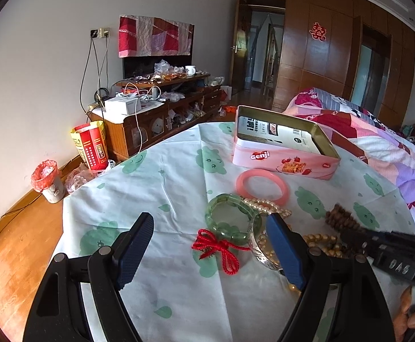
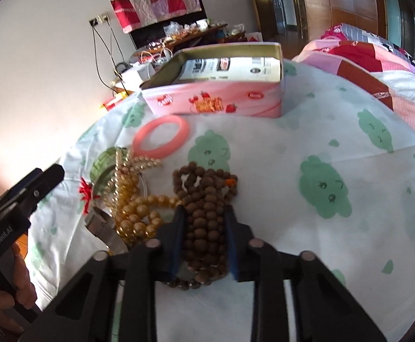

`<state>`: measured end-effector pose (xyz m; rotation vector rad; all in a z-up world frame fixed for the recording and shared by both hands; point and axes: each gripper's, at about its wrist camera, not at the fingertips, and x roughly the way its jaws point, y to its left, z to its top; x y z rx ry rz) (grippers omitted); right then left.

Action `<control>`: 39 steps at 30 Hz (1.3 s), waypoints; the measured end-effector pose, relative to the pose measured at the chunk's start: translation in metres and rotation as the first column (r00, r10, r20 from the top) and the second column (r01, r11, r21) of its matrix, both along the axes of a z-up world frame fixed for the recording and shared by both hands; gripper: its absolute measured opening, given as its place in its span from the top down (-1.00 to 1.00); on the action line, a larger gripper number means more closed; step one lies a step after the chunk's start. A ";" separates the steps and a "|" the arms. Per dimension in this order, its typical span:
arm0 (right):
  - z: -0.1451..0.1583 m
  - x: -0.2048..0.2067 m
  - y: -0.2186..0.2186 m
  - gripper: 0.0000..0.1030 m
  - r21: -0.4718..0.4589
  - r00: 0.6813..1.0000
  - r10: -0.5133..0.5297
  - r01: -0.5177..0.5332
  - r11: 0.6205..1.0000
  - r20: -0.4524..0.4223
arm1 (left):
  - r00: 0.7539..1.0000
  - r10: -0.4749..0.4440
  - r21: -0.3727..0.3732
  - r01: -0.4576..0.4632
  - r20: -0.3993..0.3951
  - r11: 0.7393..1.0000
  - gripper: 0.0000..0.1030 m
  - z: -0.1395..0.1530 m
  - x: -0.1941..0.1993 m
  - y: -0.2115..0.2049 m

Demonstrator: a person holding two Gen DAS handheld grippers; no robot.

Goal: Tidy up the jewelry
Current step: 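Grasp the brown wooden bead strand with the right tool and lift it, then carry beads into the tin with the right tool while the left tool grasps the wristwatch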

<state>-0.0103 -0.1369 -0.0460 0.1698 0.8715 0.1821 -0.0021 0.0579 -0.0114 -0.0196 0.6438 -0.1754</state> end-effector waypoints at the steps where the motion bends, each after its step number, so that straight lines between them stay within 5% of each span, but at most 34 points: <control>1: 0.003 -0.002 -0.002 0.51 0.011 1.000 -0.005 0.005 1.000 0.019 | 1.000 -0.009 -0.001 0.009 0.000 1.000 -0.58 0.000 -0.001 0.000; 5: 0.021 -0.012 -0.017 0.53 0.118 0.991 -0.038 0.022 0.993 0.131 | 0.997 -0.083 -0.021 0.082 -0.011 0.996 -0.58 0.001 -0.005 -0.005; 9: 0.036 -0.019 -0.026 0.53 0.146 0.970 -0.095 0.063 0.987 0.225 | 0.978 -0.188 -0.118 0.178 -0.086 0.977 -0.58 -0.002 -0.009 -0.019; 15: 0.022 -0.011 -0.025 0.52 0.111 0.969 -0.138 0.117 0.987 0.205 | 0.954 -0.196 -0.107 0.176 -0.226 0.979 -0.53 -0.025 -0.004 -0.047; 17: 0.024 -0.015 -0.031 0.52 0.134 0.963 -0.156 0.129 0.983 0.222 | 0.949 -0.199 -0.127 0.172 -0.243 0.977 0.06 -0.028 -0.001 -0.049; 21: 0.023 -0.017 -0.034 0.52 0.140 0.965 -0.151 0.123 0.982 0.216 | 0.953 -0.185 -0.156 0.151 -0.240 0.976 0.35 -0.024 0.000 -0.041; 31: 0.022 -0.025 -0.043 0.52 0.183 0.953 -0.189 0.147 0.972 0.237 | 0.958 -0.280 -0.206 0.264 -0.054 0.942 0.49 0.005 -0.020 -0.036; 39: 0.031 -0.029 -0.041 0.52 0.176 0.945 -0.193 0.149 0.973 0.264 | 0.959 -0.266 -0.227 0.281 0.096 0.933 0.51 0.039 -0.012 -0.024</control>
